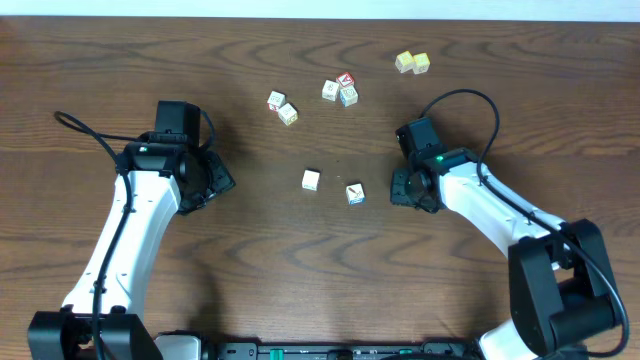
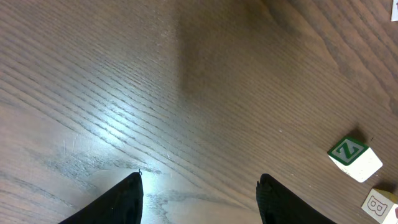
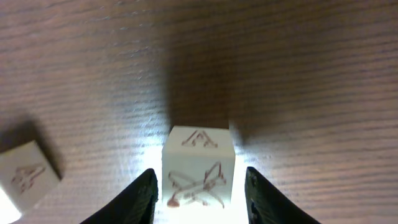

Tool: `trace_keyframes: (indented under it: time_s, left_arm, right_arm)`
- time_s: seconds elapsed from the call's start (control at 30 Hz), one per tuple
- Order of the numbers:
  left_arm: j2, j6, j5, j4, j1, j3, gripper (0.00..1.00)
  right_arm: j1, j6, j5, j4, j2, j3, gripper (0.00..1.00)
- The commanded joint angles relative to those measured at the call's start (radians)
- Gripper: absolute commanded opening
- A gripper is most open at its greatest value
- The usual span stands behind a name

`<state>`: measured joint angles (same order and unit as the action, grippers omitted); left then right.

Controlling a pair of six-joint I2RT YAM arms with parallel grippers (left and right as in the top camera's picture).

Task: Lift 3 blocks

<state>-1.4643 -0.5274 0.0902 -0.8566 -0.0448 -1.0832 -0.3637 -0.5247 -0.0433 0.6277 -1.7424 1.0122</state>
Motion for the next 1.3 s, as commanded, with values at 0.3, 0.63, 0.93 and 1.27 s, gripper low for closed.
trace_keyframes:
  time_s: [0.3, 0.63, 0.93, 1.27]
  left_arm:
    - [0.001, -0.005, -0.017, -0.003, 0.005, -0.011, 0.59]
    - [0.001, -0.005, -0.017, -0.003, 0.004, -0.011, 0.59]
    - [0.001, -0.005, -0.017, -0.003, 0.005, -0.011, 0.59]
    - [0.001, -0.005, -0.017, -0.003, 0.005, -0.011, 0.59]
  right_arm:
    - [0.007, 0.048, -0.037, -0.055, -0.023, -0.005, 0.39]
    - [0.007, 0.159, -0.012, -0.09, -0.023, -0.005, 0.29]
    - [0.007, 0.175, -0.004, -0.099, -0.023, -0.005, 0.35]
    - [0.007, 0.19, -0.004, -0.084, -0.023, 0.005, 0.38]
